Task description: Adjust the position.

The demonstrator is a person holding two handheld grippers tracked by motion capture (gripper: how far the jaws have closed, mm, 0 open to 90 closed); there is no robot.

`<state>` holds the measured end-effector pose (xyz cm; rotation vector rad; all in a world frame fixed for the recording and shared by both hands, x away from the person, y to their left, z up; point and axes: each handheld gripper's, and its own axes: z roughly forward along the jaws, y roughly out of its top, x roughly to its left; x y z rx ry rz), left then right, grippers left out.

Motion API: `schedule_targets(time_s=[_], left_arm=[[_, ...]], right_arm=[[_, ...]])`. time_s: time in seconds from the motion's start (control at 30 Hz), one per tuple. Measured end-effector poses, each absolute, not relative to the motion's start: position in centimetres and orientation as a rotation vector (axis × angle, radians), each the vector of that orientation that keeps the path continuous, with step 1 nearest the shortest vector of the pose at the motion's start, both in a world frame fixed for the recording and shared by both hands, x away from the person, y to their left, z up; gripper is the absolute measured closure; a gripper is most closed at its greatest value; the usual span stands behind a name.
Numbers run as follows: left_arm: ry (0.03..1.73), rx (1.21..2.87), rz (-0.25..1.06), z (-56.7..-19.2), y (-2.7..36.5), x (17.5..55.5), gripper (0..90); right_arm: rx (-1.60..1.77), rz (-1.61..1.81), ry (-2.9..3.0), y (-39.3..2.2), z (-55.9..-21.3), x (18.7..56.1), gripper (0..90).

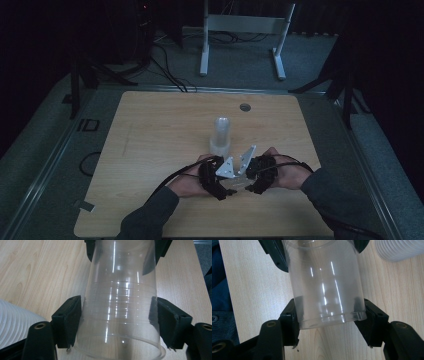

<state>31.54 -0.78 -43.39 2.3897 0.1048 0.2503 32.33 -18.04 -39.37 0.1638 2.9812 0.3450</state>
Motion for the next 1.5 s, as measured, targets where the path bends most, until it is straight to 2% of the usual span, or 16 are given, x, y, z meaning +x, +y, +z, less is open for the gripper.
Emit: schedule_targets(time_s=[0.1,0.27,1.5], left_arm=[[0.117,2.386,0.267,-43.4,-0.9,31.5,18.7],[0.146,2.362,0.279,-43.4,-0.9,31.6,17.7],[0.335,2.198,0.372,-42.9,0.1,32.3,23.6]], right_arm=[[0.190,0.362,2.981,-18.2,-39.5,32.3,41.6],[0.205,0.370,2.981,-18.4,-39.7,32.4,41.5],[0.773,0.490,2.808,-24.5,-42.6,33.3,41.7]])
